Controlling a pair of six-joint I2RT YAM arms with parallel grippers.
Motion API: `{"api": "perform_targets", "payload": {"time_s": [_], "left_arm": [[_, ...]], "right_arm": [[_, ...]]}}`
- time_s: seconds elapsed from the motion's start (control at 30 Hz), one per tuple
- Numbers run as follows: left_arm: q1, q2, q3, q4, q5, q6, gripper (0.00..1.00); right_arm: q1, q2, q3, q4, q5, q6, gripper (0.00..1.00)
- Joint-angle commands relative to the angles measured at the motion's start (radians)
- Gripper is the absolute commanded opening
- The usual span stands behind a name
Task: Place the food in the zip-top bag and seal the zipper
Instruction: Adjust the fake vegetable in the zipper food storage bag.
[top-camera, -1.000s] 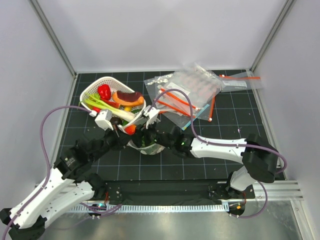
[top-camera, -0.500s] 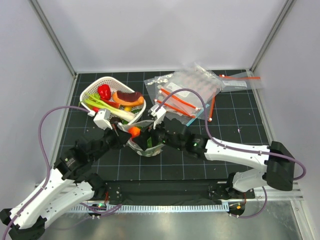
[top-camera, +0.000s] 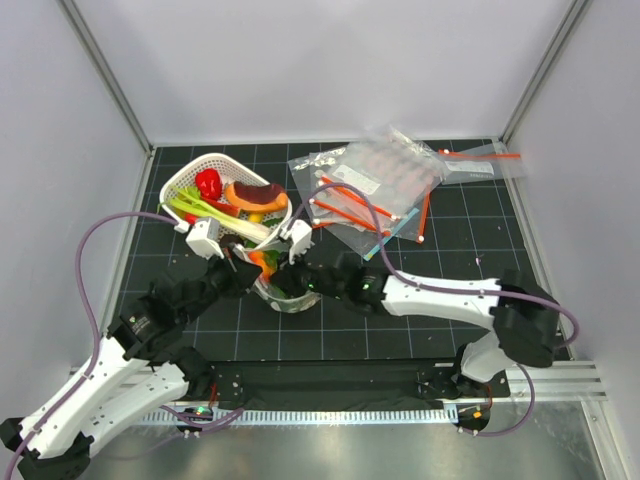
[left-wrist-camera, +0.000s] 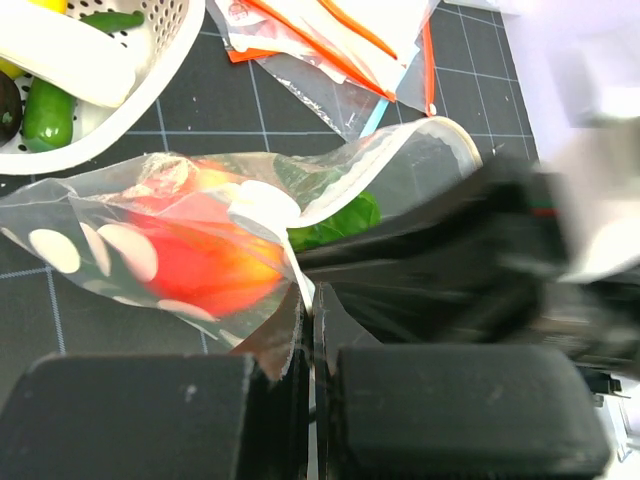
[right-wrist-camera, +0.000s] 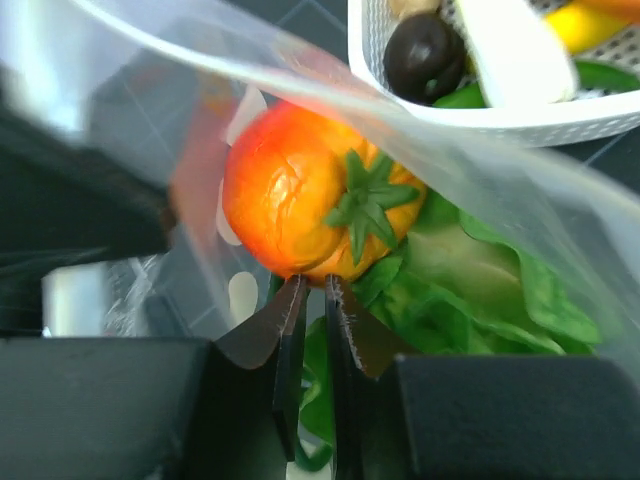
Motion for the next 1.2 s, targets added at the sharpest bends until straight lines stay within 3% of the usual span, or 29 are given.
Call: {"api": "perform_targets", "payload": {"time_s": [0.0,0.2,0.53,0.8,0.9,1.17], "left_arm": [[0.0,0.006,-0.001,0.074,-0.005,0.001,0.0],[-0.001,0.015,0.002,0.076,-0.008,0.004,0.0],[0.0,0.009,0.001,0.071,-0.022,0.004,0.01],[0.0,0.014,0.001,0.071,-0.019,0.004,0.0],[-0.001,0.011,0.001,0.072,-0.014,0.004,0.01],[0.0,0.012,-0.004,0.076,-0.005,0.004,0.0]], "right_arm": [[0.007,0.103,0.096,0.051,-0.029,0.009,0.2],[0.005,0.176,0.134,0.055,-0.035,0.027,0.16],[0.005,-0.04,-0.021,0.152,0.015,0.003,0.15],[0.005,-0.087,-0.074,0.254,-0.003,-0.031,0.15],[0.005,-0.052,-0.055,0.288,-0.005,-0.034,0.13],[0.005,0.179,0.107,0.186,-0.031,-0.043,0.07]]}}
